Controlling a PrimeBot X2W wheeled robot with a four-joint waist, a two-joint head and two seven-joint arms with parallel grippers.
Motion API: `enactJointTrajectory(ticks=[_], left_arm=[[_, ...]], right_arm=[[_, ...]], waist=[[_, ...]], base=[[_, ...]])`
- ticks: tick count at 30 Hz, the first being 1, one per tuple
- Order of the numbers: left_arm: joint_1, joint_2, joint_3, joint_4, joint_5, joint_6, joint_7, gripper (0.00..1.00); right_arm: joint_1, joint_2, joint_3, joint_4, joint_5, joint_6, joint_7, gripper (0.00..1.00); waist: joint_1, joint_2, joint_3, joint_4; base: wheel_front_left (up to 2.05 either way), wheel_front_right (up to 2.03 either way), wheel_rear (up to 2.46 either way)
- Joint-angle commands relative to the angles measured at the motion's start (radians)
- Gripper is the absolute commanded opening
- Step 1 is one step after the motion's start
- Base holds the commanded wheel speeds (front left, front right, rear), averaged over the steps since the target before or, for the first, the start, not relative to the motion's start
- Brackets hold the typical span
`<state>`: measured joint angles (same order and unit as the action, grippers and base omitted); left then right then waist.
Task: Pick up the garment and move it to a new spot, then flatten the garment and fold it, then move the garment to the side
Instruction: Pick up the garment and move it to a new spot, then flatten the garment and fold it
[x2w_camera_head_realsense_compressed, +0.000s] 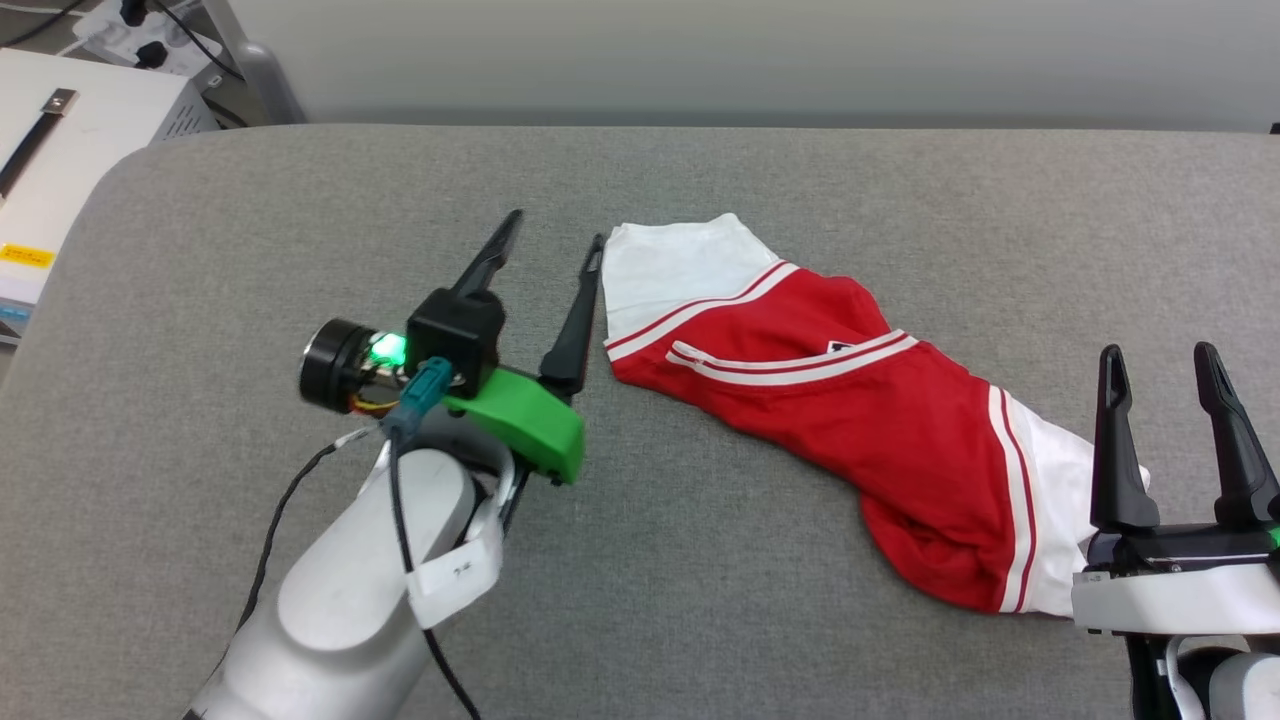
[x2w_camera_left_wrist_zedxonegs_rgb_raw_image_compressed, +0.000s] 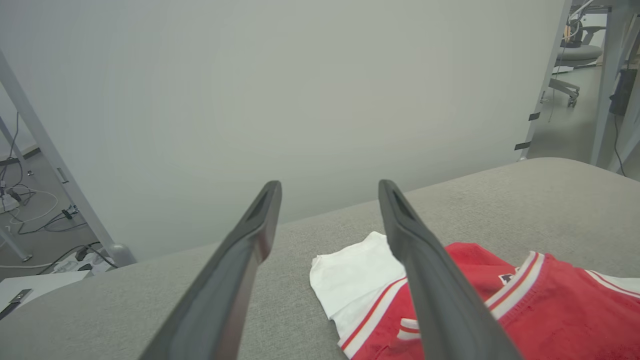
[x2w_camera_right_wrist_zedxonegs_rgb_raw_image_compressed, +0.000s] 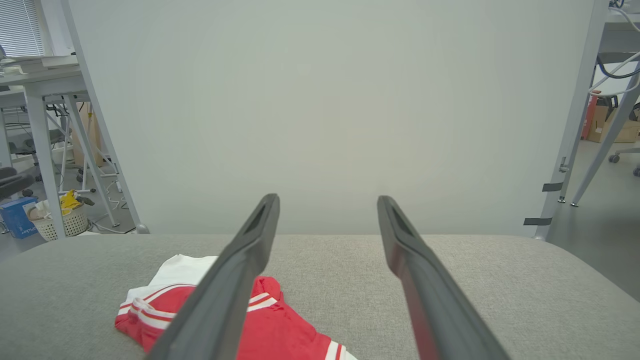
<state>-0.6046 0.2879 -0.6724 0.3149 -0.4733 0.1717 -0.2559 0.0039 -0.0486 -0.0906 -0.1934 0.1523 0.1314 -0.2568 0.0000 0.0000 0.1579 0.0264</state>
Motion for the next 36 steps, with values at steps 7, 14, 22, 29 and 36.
enactJointTrajectory(ticks=[7, 14, 22, 29, 36], left_arm=[[0.214, 0.036, 0.167, -0.078, 0.078, 0.029, -0.006, 1.0], [0.403, 0.014, 0.306, -0.13, 0.136, 0.024, -0.006, 1.0], [0.527, -0.044, 0.409, -0.169, 0.203, -0.039, -0.006, 1.0], [0.581, -0.096, 0.46, -0.169, 0.26, -0.095, -0.006, 1.0], [0.605, -0.135, 0.509, -0.163, 0.302, -0.133, -0.006, 1.0]], right_arm=[[0.041, -0.002, 0.016, 0.022, -0.014, -0.001, -0.005, 1.0], [0.071, -0.002, 0.037, 0.033, -0.031, -0.001, -0.005, 1.0], [0.103, -0.002, 0.032, 0.063, -0.021, -0.001, -0.005, 1.0], [0.133, -0.002, 0.023, 0.106, -0.012, -0.001, -0.005, 1.0], [0.152, -0.002, 0.016, 0.132, -0.003, -0.001, -0.005, 1.0]], waist=[[0.0, 0.0, -0.061, 0.04], [0.0, 0.0, -0.097, 0.049], [0.0, 0.0, -0.121, 0.062], [0.0, 0.0, -0.134, 0.069], [0.0, 0.0, -0.135, 0.07]], base=[[0.0, 0.0, 0.0], [0.0, 0.0, 0.0], [0.0, 0.0, 0.0], [0.0, 0.0, 0.0], [0.0, 0.0, 0.0]])
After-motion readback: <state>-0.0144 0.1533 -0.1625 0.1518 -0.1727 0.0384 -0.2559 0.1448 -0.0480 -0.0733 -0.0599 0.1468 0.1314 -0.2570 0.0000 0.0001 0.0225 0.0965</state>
